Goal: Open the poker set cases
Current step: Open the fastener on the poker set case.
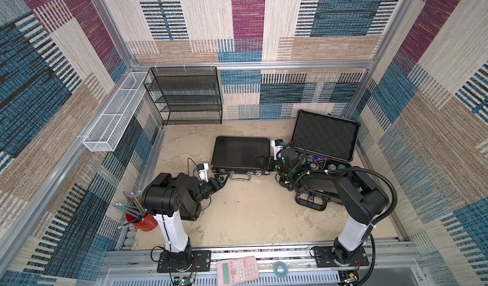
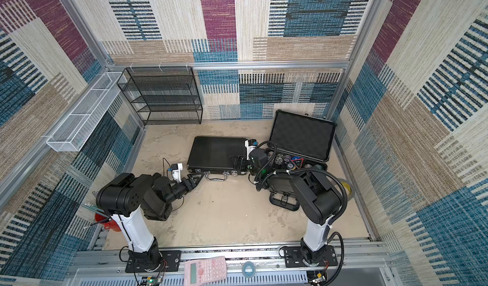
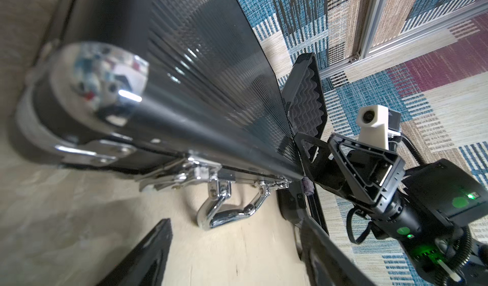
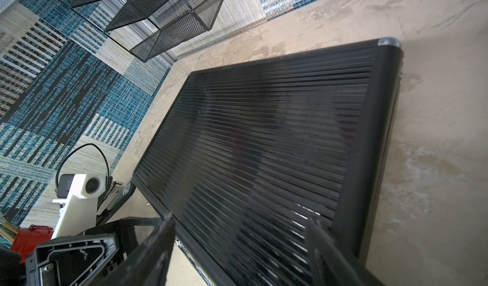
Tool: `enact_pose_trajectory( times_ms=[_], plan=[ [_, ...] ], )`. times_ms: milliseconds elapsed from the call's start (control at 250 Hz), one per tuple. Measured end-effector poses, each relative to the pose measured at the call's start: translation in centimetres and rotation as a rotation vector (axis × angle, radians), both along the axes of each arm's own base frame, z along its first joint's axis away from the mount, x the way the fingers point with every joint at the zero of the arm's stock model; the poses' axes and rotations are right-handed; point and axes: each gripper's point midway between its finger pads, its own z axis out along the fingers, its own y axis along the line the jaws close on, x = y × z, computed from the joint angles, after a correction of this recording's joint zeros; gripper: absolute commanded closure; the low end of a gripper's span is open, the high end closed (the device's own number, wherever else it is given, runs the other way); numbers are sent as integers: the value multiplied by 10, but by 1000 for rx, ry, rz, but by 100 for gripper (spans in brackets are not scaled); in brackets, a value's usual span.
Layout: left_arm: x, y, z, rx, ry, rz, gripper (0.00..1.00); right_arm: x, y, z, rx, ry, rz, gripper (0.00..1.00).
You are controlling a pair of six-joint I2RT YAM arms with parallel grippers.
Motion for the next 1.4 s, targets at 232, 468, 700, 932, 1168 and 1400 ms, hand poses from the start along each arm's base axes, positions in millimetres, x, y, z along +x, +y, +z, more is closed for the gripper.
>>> enact_pose_trajectory(
  times_ms=[232, 468, 700, 932, 1168, 1400],
  plan=[
    [6, 12, -2, 63, 89, 74, 14, 1, 0, 1, -2, -4, 1, 20],
    [18, 14, -4, 130, 128, 72, 13, 1, 0, 0, -3, -2, 0, 20],
    [27, 11, -6, 113, 98, 65, 13, 1, 0, 0, -4, -2, 0, 20],
    [29, 9, -8, 104, 80, 58, 13, 1, 0, 0, -8, -1, 2, 20],
    [29, 6, -6, 80, 57, 34, 13, 1, 0, 0, -11, 1, 0, 19],
    [29, 7, -4, 55, 32, 41, 15, 2, -1, 0, -15, 2, -7, 19]
  ],
)
